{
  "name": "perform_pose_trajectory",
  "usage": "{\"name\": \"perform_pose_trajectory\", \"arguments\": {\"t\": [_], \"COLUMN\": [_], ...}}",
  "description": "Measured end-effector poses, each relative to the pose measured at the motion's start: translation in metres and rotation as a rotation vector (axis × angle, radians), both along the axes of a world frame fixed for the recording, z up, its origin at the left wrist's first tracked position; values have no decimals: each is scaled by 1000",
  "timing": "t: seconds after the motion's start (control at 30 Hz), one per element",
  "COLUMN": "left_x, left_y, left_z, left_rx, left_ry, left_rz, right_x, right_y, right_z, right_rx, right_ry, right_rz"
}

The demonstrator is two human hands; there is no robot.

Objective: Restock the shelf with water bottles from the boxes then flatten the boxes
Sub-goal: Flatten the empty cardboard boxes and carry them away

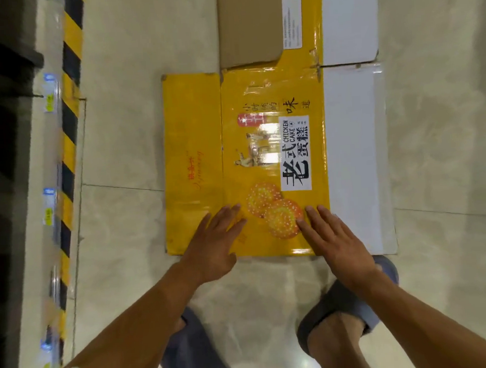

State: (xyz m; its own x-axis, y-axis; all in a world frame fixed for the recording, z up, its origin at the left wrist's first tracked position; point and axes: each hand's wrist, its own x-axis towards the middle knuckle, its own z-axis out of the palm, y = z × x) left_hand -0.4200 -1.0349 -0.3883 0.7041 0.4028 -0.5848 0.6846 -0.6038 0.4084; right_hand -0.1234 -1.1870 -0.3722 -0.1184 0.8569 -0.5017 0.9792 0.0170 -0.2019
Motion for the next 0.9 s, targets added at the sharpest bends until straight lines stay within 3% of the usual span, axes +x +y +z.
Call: {"name": "perform_pose_trajectory", "arguments": {"t": [0.2, 0.43, 0.7, 0.8, 0.9], "left_x": [-10, 2, 27, 41, 55], "left_y": [20, 89, 226, 279, 307], "left_z": [84, 159, 75, 27, -8], "left_rx": [-32, -172, -319, -242, -123], "left_ry": [127, 136, 56, -32, -18], "left_rz": [438, 818, 990, 1104, 1084], "right_x": [8, 36, 42, 39, 44], "right_y": [3, 104, 276, 342, 398], "right_z": [76, 167, 102, 55, 19], "right_rx": [-374, -147, -80, -30, 80], "right_ry": [80, 278, 451, 451, 423], "right_rz": [-190, -337, -789, -921, -1072]}}
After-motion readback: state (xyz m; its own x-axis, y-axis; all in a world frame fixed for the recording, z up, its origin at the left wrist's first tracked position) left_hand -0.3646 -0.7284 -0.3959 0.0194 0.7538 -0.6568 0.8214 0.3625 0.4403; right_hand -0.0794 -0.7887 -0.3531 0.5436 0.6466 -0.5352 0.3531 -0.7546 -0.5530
